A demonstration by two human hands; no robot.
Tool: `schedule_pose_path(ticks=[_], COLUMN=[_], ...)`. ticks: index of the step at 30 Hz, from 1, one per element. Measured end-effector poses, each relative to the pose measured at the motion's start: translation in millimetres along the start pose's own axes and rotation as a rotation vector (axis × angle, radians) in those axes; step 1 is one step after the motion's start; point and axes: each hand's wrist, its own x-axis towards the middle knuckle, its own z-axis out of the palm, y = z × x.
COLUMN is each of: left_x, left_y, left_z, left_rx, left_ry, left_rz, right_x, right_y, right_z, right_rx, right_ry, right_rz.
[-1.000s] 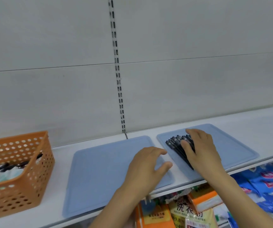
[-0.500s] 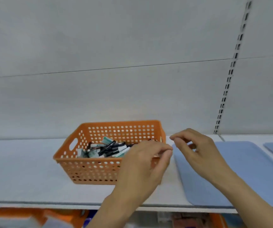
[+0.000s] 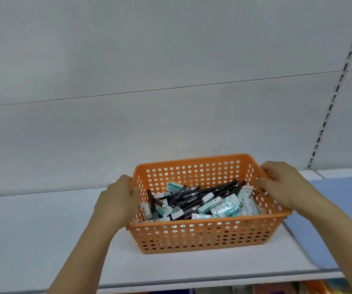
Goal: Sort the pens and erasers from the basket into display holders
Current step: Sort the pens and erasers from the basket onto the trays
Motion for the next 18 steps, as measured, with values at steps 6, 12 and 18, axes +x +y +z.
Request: schedule_pose_path(ticks=[6,12,18], left_x=[-21.7,-29.1,-38.7], left_y=[-7.6,-4.9,-13.3], left_z=[6.1,3.0,6.2], left_rx=[-0.203,-0.237,-0.219], left_ry=[0.263,0.321,0.362], left_rz=[0.091,0.113,0.114], right_x=[-10.3,-17.7,-23.4], right_y=[2.3,4.4,12.9], right_z=[5.9,6.5,6.2], right_rx=[0.101,0.081,0.122], right_ry=[0.17,0.206,0.201], right_rz=[-0.117,-0.127,-0.149])
